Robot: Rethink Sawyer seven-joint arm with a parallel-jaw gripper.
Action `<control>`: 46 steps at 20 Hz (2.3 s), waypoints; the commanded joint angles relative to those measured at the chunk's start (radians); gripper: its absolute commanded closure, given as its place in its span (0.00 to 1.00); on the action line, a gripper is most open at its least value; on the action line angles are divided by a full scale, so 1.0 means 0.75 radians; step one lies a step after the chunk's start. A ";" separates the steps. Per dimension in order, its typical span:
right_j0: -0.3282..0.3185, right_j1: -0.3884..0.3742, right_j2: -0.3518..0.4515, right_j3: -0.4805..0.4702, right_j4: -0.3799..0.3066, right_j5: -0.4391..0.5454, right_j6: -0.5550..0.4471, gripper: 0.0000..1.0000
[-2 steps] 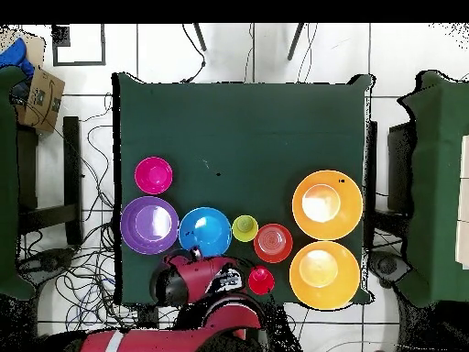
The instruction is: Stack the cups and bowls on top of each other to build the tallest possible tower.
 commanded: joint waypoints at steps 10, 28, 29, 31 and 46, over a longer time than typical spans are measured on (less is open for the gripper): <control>0.002 -0.033 0.161 0.026 0.049 0.021 0.243 1.00; -0.089 -0.102 0.195 -0.316 0.178 0.324 0.136 1.00; -0.075 -0.087 0.177 -0.348 0.181 0.342 0.135 1.00; -0.052 -0.043 0.148 -0.422 0.193 0.360 0.133 1.00; 0.022 0.188 0.067 -0.804 0.238 0.419 0.139 1.00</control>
